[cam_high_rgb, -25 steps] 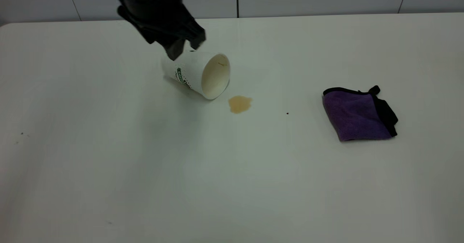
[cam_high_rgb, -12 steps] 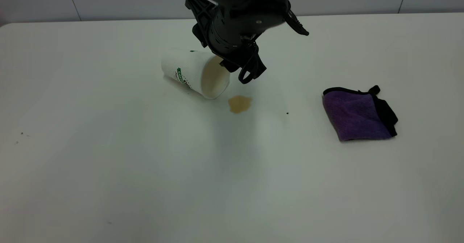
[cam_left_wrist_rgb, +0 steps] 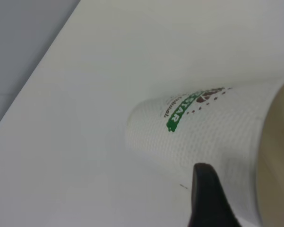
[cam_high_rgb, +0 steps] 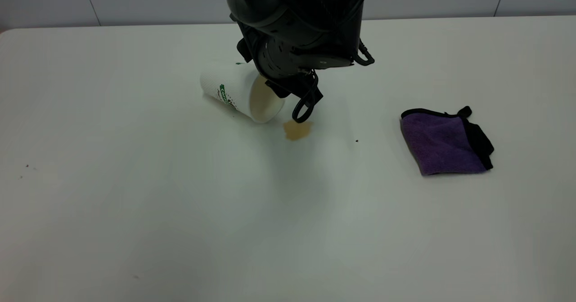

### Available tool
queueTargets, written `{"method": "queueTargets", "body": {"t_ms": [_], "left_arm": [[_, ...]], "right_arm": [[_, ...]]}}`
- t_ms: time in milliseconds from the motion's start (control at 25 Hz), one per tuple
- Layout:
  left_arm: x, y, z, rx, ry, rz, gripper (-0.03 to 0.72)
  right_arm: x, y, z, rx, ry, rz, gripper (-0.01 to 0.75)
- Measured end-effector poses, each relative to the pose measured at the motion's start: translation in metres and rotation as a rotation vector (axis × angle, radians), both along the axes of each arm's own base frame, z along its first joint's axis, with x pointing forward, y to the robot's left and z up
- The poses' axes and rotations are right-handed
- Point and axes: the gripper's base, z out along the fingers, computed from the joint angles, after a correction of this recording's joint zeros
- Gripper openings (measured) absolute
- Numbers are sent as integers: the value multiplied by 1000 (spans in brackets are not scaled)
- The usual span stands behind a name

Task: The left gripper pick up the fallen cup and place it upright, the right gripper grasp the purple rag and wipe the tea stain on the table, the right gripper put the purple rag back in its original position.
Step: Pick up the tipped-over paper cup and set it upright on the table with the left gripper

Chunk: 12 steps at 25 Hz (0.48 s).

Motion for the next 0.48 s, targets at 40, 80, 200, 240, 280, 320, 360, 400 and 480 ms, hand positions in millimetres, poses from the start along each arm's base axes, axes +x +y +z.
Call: {"method": "queueTargets", "body": {"t_ms": [40,80,200,240,280,320,360,400,480], "left_arm": [[0,0,-2,6,-3,-1,458],[0,1,-4,11,-8,-1,458],[0,2,-10,21,-17,-4,458],[1,2,-12,25,-24,-3,458],[1,3,-14,32,-34,-4,458],[2,3,-14,31,-48,1,458],[2,4,-16,36,-61,3,458],[3,4,-18,42,-76,5,458],[4,5,-20,49,-98,9,458]], "right_arm": [[0,0,0,0,0,0,429],[0,0,0,0,0,0,429],[0,0,0,0,0,0,429],[0,0,0,0,0,0,429],[0,0,0,0,0,0,429],[0,0,0,0,0,0,429],[0,0,0,0,0,0,429],[0,0,0,0,0,0,429],[0,0,0,1,0,1,429]]}}
